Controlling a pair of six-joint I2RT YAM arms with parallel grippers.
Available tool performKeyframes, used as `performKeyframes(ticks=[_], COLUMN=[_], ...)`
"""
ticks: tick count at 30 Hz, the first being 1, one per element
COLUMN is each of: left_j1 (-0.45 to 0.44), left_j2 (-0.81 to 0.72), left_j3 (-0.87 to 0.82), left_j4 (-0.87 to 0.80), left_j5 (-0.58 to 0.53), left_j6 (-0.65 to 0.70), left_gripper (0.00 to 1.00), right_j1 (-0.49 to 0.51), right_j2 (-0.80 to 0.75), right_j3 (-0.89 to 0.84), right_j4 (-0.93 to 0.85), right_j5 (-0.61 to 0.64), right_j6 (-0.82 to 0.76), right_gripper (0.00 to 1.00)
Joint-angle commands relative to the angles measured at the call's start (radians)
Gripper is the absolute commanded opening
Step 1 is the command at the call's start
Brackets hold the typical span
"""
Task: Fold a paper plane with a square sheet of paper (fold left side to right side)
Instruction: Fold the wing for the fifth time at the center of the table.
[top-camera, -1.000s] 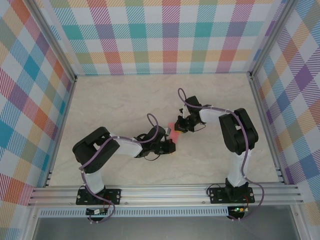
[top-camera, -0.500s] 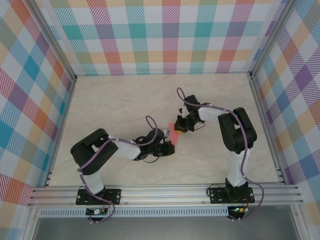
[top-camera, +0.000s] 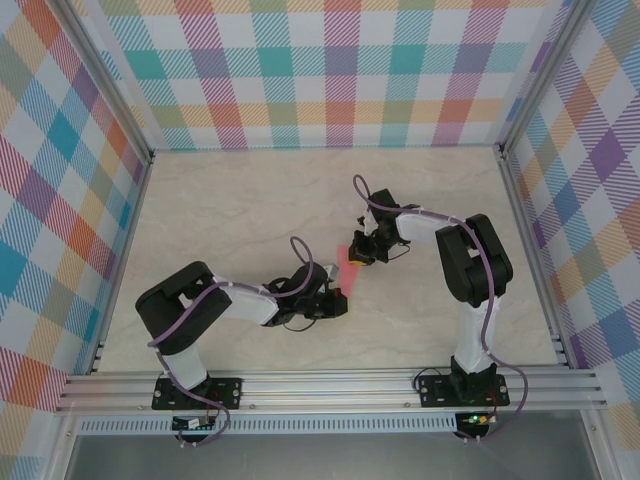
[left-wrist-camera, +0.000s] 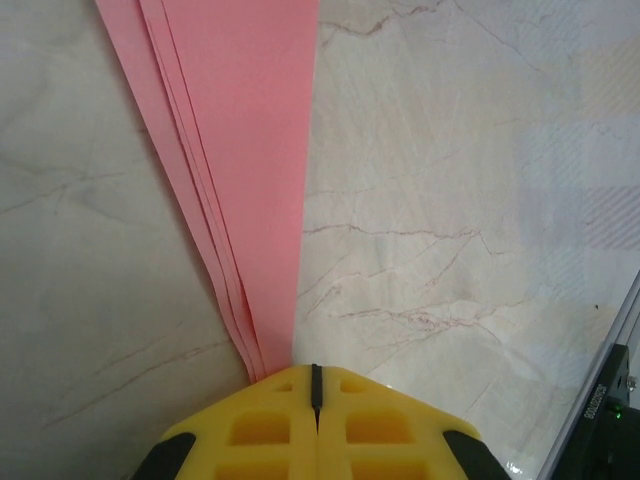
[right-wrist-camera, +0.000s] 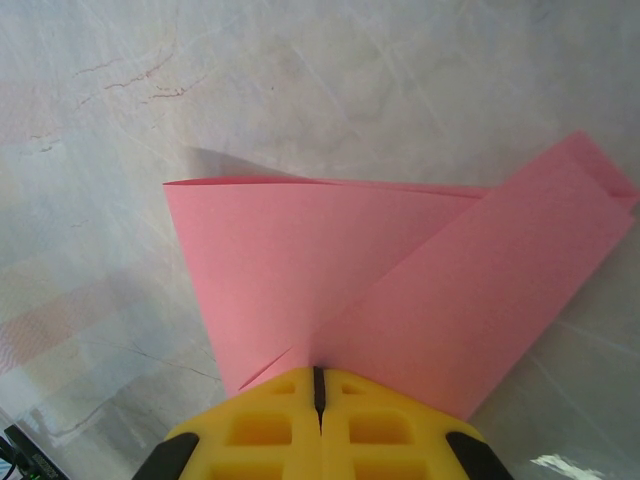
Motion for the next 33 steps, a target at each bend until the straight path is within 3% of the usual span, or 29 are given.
performKeyframes(ticks=[1,8,15,24,33], left_j1=[-0.04,-0.038,0.016,0.073,0.079], left_j2=[-0.011,-0.096,-0.208,-0.022,0.076], left_j3=[-0.044,-0.048,0.055,0.185,0.173], left_j4=[-0.151,-0.164,-0.278,-0.273,-0.27], left_j5=[0.062,0.063,0.061,0.088,0.074], left_j6=[-0.011,-0.011,0.059,0.128,0.119], left_gripper=[0.0,0.0,0.0,0.0,0.0], right_j1=[-0.007,-0.007,-0.007,-0.007,-0.006], right_j2=[0.061,0.061,0.058,0.052,0.044], right_j3=[-0.002,-0.002,0.004,0.003,0.006], right_j4=[-0.024,-0.025,-0.032,-0.042,-0.047], right_j5=[0.128,0.126,0.128,0.128,0.128], right_j6=[-0.024,-0.024,-0.028,-0.038,-0.046], right_gripper=[0.03,0.03,0.03,0.03,0.03])
